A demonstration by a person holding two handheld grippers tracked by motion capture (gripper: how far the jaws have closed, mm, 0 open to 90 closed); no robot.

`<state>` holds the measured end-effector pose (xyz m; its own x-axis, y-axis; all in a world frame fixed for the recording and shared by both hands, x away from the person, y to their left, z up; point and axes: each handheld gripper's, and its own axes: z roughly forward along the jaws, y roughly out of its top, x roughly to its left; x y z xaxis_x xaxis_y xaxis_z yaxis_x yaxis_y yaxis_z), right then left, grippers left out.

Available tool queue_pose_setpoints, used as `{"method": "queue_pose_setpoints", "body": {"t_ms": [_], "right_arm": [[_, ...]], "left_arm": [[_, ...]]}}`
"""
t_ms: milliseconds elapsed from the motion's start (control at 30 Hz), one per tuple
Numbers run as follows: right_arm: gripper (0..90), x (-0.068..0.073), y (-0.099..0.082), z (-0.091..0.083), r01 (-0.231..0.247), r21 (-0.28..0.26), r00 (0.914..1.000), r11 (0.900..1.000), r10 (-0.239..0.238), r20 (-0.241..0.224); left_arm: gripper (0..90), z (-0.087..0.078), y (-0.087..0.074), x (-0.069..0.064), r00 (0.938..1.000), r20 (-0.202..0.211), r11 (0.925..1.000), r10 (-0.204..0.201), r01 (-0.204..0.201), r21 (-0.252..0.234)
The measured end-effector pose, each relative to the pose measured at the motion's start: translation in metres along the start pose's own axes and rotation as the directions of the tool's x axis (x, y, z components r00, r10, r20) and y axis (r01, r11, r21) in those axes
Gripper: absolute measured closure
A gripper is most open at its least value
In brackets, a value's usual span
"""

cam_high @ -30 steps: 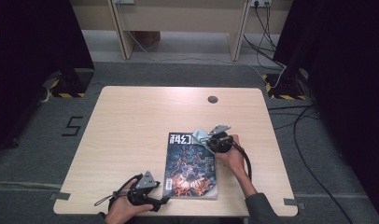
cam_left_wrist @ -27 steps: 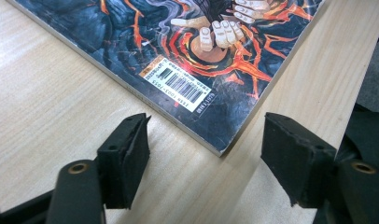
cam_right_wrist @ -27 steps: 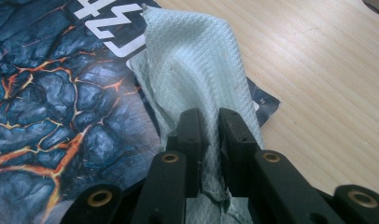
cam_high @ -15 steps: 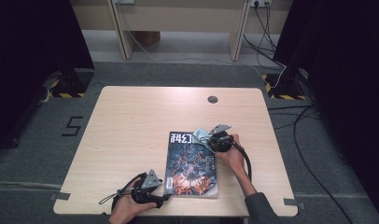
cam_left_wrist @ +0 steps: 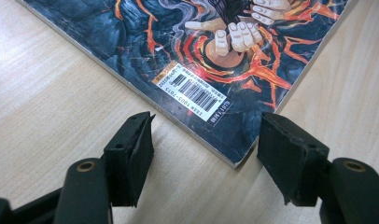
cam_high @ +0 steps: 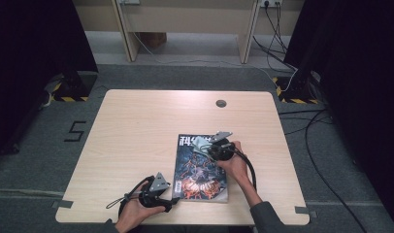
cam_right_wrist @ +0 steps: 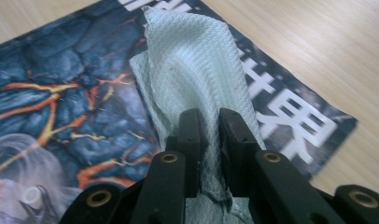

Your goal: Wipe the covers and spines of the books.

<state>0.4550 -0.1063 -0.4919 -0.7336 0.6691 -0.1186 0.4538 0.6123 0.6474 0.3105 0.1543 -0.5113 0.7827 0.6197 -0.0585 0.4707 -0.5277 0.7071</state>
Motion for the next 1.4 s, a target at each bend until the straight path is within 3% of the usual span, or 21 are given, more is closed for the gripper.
{"method": "queue_pose_setpoints", "body": {"t_ms": [67, 233, 333, 700, 900, 967, 1067, 1233, 1400], "right_arm": [[80.0, 0.002, 0.002, 0.001, 0.008, 0.005, 1.0000, 1.0000, -0.008, 0.006], [80.1, -0.002, 0.006, 0.005, -0.027, 0.002, 0.9996, 0.9996, 0.027, -0.008], [80.1, 0.001, 0.015, 0.011, -0.014, 0.011, 0.9999, 0.9998, 0.014, -0.008], [80.1, 0.035, 0.037, 0.025, 0.053, 0.009, 0.9956, 0.9985, -0.052, -0.078], [80.1, 0.049, 0.038, 0.024, 0.091, 0.002, 0.9908, 0.9958, -0.090, -0.101], [80.3, 0.047, 0.035, 0.023, 0.081, -0.007, 0.9906, 0.9967, -0.082, -0.110], [80.3, 0.039, 0.030, 0.017, 0.088, 0.018, 0.9930, 0.9959, -0.087, -0.080], [80.3, 0.011, 0.008, 0.002, 0.028, 0.020, 0.9992, 0.9994, -0.027, -0.028], [80.4, -0.013, -0.009, -0.010, -0.027, 0.031, 0.9990, 0.9992, 0.025, 0.038]], "left_arm": [[35.1, -0.001, -0.002, 0.001, 0.9999, 0.003, 0.9998, -0.015, 0.015, -0.011], [34.3, -0.003, -0.005, 0.003, 0.9995, 0.003, 0.9993, -0.031, 0.031, -0.021], [34.6, -0.002, -0.004, 0.001, 1.0000, -0.007, 0.9999, -0.003, 0.003, -0.014], [34.4, -0.002, -0.003, 0.001, 0.9999, -0.005, 0.9999, -0.010, 0.010, -0.014], [33.5, -0.003, -0.004, 0.003, 0.9997, -0.003, 0.9996, -0.023, 0.023, -0.014], [32.8, -0.005, -0.006, 0.004, 0.9995, -0.006, 0.9993, -0.032, 0.032, -0.016], [31.9, -0.009, -0.009, 0.008, 0.9987, 0.000, 0.9986, -0.051, 0.051, -0.014], [30.5, -0.016, -0.013, 0.016, 0.9967, 0.003, 0.9965, -0.081, 0.081, -0.021], [29.7, -0.021, -0.016, 0.025, 0.9955, -0.019, 0.9957, -0.092, 0.092, -0.007]]}}
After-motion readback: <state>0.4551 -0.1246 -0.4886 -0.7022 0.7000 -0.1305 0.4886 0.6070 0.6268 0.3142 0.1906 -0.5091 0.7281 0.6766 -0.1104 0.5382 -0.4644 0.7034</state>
